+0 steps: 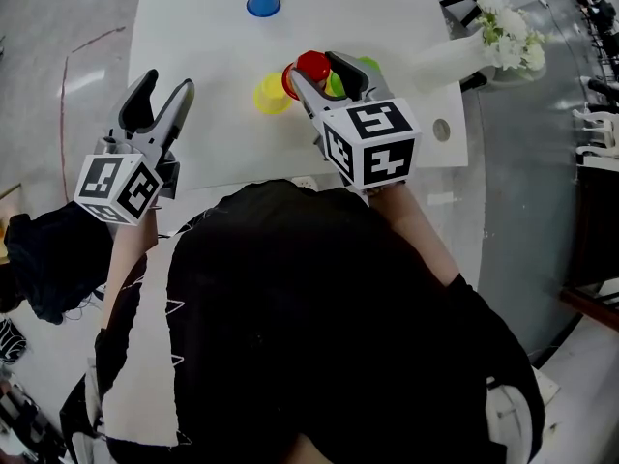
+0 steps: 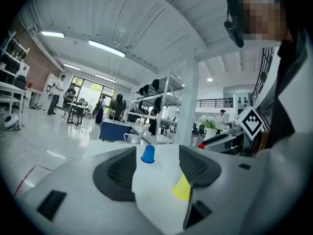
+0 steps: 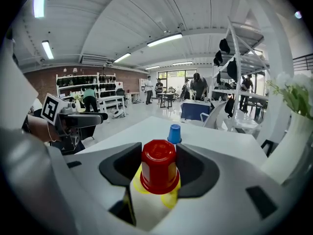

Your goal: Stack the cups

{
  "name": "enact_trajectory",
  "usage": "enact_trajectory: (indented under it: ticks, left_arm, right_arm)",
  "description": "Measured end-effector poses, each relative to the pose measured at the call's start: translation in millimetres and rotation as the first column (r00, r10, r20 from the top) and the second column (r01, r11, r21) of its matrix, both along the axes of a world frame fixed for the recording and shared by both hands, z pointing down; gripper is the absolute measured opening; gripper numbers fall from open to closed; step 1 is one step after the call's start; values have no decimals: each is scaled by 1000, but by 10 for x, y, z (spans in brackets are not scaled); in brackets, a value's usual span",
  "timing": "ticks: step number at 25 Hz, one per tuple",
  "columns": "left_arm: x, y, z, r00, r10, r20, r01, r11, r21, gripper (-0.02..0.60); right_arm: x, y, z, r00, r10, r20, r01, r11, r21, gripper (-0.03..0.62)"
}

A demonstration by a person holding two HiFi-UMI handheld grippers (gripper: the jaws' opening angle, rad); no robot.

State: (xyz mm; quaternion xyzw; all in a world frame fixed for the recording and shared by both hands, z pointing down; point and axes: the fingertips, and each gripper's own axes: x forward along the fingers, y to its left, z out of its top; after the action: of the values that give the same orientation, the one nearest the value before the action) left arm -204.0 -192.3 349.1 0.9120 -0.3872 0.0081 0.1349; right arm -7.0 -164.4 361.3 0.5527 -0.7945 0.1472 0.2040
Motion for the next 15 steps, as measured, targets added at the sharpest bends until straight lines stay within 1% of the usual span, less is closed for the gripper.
enact_trajectory:
  ticks: [10,15]
  left_arm:
    - [-31,-19,11,1000,-9,2,9,1000,0,285]
    - [-23,-30,1,1000,-8,5,8,1000,3,285]
  right_arm:
    - [0,-30,90,1000,-3,-15,3,1000,-17,222]
    - [10,-40,118,1000,1,-7,-1,1000,-24,222]
